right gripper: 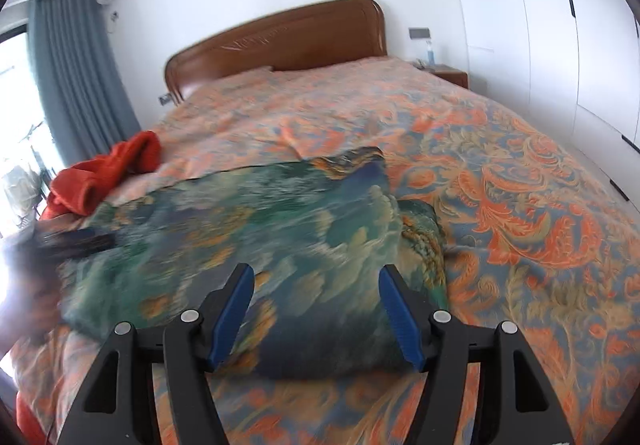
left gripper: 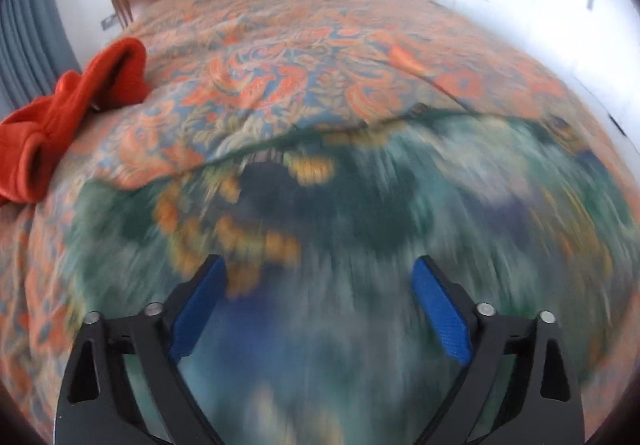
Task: Fold large clothes
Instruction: 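Move both open tools to the edges of the folded green jacket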
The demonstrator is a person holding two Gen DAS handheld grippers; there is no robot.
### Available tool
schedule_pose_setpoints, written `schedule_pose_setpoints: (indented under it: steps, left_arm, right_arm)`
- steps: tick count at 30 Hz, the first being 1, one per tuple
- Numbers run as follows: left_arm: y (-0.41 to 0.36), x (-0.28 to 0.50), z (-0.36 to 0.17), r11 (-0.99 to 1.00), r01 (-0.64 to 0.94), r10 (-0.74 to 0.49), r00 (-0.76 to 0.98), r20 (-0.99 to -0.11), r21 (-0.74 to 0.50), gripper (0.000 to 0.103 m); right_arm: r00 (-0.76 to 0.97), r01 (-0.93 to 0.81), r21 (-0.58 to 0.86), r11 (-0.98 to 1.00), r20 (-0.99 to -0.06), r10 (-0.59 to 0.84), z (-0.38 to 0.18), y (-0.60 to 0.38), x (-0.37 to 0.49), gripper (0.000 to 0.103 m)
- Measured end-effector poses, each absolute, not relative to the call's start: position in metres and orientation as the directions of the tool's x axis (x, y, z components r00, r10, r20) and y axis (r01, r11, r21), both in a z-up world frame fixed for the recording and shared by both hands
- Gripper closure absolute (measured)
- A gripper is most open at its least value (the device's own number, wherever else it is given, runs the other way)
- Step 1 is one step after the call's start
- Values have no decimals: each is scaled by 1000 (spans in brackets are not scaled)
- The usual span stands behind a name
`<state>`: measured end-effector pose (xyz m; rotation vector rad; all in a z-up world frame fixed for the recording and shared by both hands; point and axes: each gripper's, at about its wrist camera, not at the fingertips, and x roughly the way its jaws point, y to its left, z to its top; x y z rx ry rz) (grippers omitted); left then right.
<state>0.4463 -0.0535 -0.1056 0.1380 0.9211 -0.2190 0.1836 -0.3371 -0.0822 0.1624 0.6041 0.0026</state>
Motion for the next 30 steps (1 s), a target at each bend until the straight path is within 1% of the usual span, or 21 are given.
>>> schedule_pose_setpoints:
  steps: [2, 5, 8, 9, 12, 16, 21, 25, 30]
  left_arm:
    - [-60, 475, -107, 977, 215, -131, 577, -806, -6, 10]
    - [-71, 492, -111, 976, 214, -161, 556, -815, -47, 10]
    - [-85, 468, -115, 967, 254, -172, 556, -813, -30, 9]
    - [-88, 455, -119, 958, 286, -174, 561, -810, -9, 9]
    - [-88, 419, -116, 942, 335, -182, 589, -787, 33, 7]
    - [-83, 378, -116, 930, 366, -202, 603, -772, 42, 6]
    - [-78, 337, -122, 927, 374, -214, 619, -756, 44, 5]
    - [-80, 318, -123, 921, 384, -212, 631, -746, 62, 5]
    - [-79, 300, -127, 919, 390, -227, 629, -744, 50, 5]
  right_arm:
    - [835, 17, 133, 991, -546, 59, -76, -331, 166, 37]
    - [838, -23, 121, 992, -539, 85, -75, -324, 146, 37]
    - [822, -36, 125, 991, -560, 101, -84, -316, 130, 37]
    - [815, -37, 135, 990, -569, 108, -89, -315, 127, 37]
    - [799, -24, 191, 981, -586, 133, -100, -315, 120, 37]
    - [784, 0, 246, 969, -602, 152, -112, -315, 118, 37]
    - [782, 28, 283, 959, -604, 155, -119, -310, 114, 37]
    - [783, 41, 292, 955, -603, 151, -121, -307, 109, 37]
    - [774, 58, 302, 952, -616, 148, -127, -304, 102, 37]
